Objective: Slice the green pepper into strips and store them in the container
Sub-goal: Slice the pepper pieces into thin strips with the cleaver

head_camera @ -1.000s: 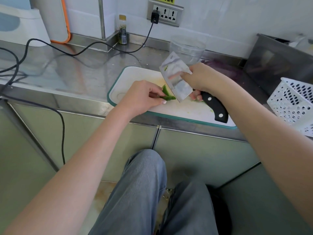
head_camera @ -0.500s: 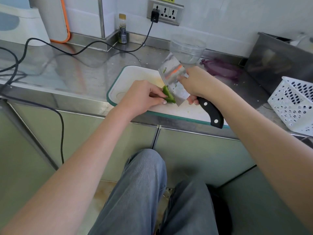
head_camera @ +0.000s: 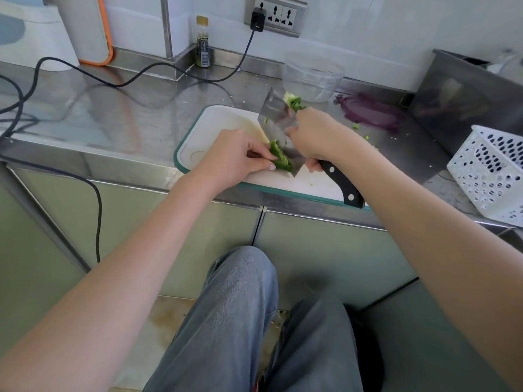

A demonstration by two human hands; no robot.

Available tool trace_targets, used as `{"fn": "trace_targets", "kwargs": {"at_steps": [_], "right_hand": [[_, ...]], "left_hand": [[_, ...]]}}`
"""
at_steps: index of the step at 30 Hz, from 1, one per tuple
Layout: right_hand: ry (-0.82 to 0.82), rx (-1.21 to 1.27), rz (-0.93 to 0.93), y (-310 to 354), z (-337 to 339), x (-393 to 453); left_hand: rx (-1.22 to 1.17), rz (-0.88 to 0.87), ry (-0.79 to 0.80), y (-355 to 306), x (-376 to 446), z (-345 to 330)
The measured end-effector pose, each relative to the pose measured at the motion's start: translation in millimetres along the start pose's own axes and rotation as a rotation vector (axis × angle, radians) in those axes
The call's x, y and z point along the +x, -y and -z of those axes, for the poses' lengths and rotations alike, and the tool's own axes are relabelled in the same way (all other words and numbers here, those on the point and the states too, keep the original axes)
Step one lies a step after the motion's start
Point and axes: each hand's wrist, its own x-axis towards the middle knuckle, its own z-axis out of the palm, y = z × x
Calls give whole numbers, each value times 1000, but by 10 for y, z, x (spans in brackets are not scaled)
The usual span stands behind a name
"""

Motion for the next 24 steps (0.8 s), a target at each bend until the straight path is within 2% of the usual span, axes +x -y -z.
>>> {"fn": "trace_targets", "kwargs": {"at_steps": [1,6,8,13,16,20,21,23,24], "right_hand": [[-13,67,19,23,6,27],[-30,4,52,158,25,23],[-12,-29,27,170,15,22],[10,123,-13,93,10,97],[58,113,-15,87,37,11],[25,203,-95,25,-4,-76],[23,295,-101,1,-21,-19],[-98,294,-24,-75,-35,44],[-106,300,-17,-108,-27,39]], "left_hand": [[-4,5,2,5,1,0],[-52,17,6,20,0,0],[-54,-2,-24,9,-12,-17],[4,-34,-78,14,-24,-55],[64,-43,-140,11,-20,-55],[51,-44,-156,23,-25,-41],[42,-49,-152,25,-28,-37],[16,-51,-143,18,-41,-30],[0,-42,-135,9,-49,-25]]}}
